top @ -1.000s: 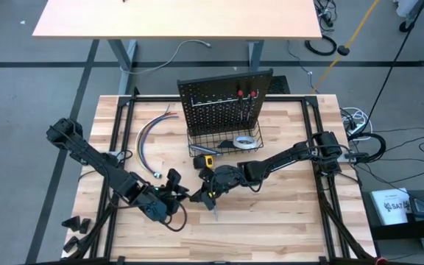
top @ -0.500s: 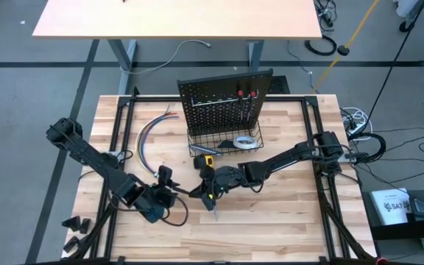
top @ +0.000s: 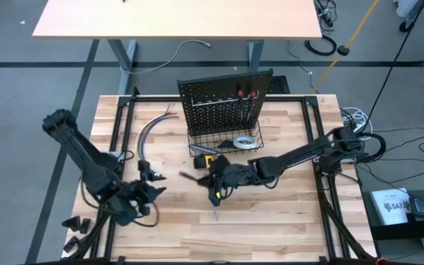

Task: Hang tools onto peg board
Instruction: Hang the black screwdriver onto the pegboard

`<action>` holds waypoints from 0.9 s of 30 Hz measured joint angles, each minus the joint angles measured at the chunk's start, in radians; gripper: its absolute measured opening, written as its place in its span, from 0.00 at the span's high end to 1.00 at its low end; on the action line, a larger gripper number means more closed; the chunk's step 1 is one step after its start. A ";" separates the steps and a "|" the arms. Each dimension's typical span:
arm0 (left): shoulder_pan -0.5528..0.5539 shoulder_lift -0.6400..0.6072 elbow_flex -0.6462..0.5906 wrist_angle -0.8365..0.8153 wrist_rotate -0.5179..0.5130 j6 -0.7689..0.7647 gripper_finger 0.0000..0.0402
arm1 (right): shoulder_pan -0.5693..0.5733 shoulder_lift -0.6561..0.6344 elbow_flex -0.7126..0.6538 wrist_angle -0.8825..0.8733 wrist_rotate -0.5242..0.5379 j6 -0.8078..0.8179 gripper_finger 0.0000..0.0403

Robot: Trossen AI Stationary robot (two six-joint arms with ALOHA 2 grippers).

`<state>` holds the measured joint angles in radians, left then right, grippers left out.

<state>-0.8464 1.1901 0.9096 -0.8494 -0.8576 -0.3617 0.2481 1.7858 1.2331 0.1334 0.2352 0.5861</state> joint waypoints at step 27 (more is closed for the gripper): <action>0.336 -0.167 -0.480 1.444 0.511 0.395 0.57 | 0.205 -0.176 -0.034 -0.075 0.765 -0.363 0.96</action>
<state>-0.5100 1.0232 0.4297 0.5949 -0.3470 0.0334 0.4528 1.6098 1.1989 0.0580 1.0004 0.2227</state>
